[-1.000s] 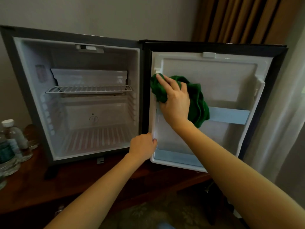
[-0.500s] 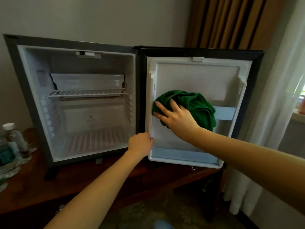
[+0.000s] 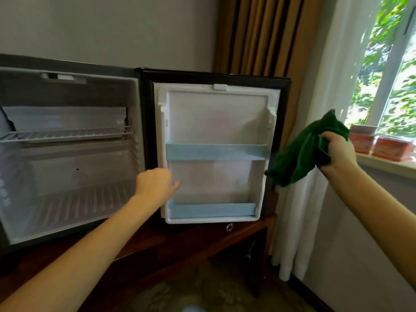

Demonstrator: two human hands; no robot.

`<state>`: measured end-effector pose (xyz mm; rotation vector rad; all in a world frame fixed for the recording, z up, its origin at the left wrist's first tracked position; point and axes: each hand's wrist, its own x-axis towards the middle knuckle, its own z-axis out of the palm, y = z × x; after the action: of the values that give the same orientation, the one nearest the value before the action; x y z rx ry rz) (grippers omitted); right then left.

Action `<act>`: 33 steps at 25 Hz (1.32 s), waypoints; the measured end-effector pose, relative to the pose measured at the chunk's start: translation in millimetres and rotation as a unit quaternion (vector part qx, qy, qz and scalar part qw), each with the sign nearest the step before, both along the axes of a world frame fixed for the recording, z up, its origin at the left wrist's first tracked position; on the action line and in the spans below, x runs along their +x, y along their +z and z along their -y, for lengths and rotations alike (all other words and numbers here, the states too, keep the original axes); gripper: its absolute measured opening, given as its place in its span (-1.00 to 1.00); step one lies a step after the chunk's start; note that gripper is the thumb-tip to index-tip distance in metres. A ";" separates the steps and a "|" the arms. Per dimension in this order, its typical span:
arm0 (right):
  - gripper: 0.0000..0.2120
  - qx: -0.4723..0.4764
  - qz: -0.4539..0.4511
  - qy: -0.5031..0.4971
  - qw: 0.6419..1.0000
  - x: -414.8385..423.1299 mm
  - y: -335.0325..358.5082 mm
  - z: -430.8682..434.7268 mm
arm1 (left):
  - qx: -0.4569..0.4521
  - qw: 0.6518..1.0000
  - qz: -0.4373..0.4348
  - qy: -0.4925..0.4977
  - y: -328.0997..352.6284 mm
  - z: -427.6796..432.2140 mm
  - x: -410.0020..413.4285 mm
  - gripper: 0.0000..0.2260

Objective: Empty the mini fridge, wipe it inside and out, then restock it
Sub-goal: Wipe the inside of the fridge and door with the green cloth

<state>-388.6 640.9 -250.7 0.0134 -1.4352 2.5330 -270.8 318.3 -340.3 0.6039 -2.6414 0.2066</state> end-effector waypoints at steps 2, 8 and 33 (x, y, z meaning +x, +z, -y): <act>-0.88 0.031 -0.056 -0.005 0.998 -11.8 12.8 0.6 | -0.046 0.977 -0.152 -0.140 16.3 -14.5 -10.5 -0.73; -0.41 0.283 -0.257 0.004 0.924 -47.6 -27.7 59.4 | -0.034 0.968 -0.138 -0.209 23.7 -14.9 -55.8 -0.57; -0.49 0.111 0.177 0.389 0.898 56.9 -160.7 48.9 | 0.349 0.847 -0.063 -0.396 -33.9 -53.3 -0.1 -0.47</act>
<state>-331.7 592.0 -411.4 0.2181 -2.2174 3.0688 -270.8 371.6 -374.2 -0.3211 -2.5372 -1.0267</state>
